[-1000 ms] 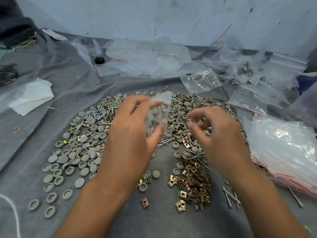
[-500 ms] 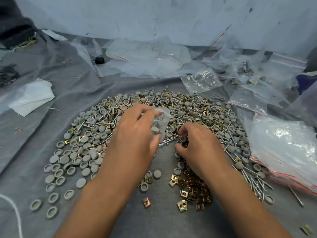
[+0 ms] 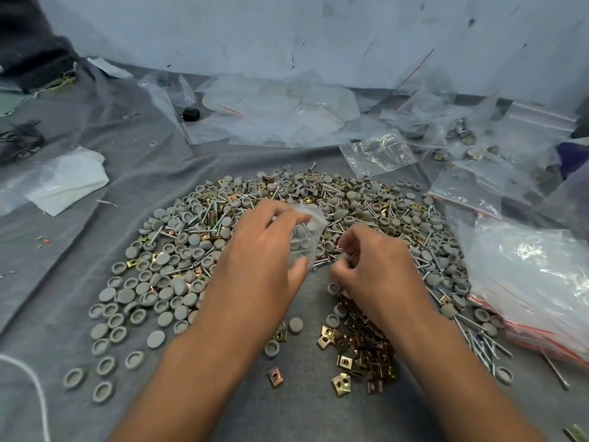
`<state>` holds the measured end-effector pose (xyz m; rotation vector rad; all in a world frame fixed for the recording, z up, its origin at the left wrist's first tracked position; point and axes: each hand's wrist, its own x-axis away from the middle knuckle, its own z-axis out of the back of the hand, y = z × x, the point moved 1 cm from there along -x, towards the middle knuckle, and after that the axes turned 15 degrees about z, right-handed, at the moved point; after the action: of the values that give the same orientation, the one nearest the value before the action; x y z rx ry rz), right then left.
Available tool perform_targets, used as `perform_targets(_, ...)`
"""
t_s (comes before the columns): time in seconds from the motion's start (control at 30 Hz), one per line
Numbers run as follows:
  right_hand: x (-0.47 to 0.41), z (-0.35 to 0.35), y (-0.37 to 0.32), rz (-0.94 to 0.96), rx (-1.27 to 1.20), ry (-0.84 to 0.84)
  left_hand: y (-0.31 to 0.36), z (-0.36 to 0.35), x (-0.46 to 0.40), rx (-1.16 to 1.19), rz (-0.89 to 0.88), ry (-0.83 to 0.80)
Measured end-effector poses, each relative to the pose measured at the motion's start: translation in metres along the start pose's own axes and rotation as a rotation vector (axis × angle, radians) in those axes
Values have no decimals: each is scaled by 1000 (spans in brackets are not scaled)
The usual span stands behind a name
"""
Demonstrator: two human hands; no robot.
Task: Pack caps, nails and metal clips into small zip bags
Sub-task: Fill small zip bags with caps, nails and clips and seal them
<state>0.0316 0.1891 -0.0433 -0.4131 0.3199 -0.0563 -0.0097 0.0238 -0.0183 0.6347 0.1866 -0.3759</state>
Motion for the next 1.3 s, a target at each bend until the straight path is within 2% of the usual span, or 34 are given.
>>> perform_targets(0.13, 0, 18, -1, 75, -260, 248, -1, 0, -1, -6, -5, 3)
perform_targets(0.23, 4, 33, -15, 337, -381, 446, 0, -1, -1, -2, -7, -3)
perform_targets(0.37, 8, 28, -28, 638, -208, 452, 2, -2, -1, 25, -13, -25)
perform_targets(0.47, 8, 23, -24, 633, -124, 418, 2, -2, -1, 29, -13, -17)
perform_targets(0.63, 8, 22, -27, 695, -163, 495, 2, -1, -1, 47, -3, -19)
perform_targets(0.73, 6, 16, -29, 673, -109, 407, 4, -2, -1, 48, -14, -12)
perform_targets(0.83, 3, 23, -22, 597, -246, 356, 3, 0, 0, 29, -6, -10)
perform_targets(0.93, 3, 35, -4, 371, -260, 324, -1, 4, -2, 19, 22, 8)
perform_targets(0.97, 3, 35, 3, 274, -221, 224, -2, 5, -2, 19, 31, 15)
perform_targets(1.03, 5, 27, 11, 135, -96, -83, -1, 5, -2, 10, 40, 23)
perform_targets(1.1, 8, 15, 13, 117, 39, -313, 0, 4, -2, 1, 35, 23)
perform_targets(1.3, 5, 4, 4, 106, 104, -364, 1, 3, -1, -1, 36, 28)
